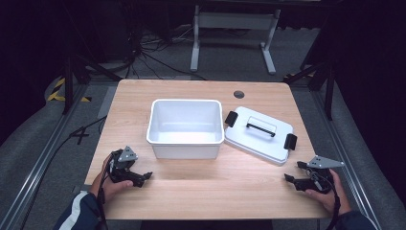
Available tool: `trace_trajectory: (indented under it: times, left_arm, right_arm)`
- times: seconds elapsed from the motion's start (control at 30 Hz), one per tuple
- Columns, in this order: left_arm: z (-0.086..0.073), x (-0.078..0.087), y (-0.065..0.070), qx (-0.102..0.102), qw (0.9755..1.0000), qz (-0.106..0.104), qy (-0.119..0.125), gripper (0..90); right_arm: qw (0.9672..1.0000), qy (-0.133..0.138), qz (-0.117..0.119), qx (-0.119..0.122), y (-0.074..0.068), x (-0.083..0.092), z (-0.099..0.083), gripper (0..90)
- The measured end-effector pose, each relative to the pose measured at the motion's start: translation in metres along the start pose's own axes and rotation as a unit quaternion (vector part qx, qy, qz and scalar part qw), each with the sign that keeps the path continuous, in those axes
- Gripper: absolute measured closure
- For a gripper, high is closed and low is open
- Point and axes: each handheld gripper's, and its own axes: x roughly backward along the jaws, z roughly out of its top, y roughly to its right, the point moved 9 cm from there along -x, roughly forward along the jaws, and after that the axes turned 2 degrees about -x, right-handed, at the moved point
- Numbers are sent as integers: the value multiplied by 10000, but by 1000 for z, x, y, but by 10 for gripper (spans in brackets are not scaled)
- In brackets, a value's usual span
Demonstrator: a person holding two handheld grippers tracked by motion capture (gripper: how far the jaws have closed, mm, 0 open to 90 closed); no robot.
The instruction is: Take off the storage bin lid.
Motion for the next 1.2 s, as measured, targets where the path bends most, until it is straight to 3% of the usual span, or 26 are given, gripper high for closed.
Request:
trace_trajectory:
  times: [0.53,0.87,1.2]
  left_arm:
    - [2,-1,-1,-123,9999,-65,-7,2]
    - [2,-2,1,-49,9999,-114,-14,2]
    - [2,-2,-1,-134,9998,-114,-25,2]
  right_arm:
    - [10000,-19,-32,-23,0,0,0,205]
    - [10000,-20,-27,-17,0,0,0,205]
    - [10000,-12,-39,-22,0,0,0,203]
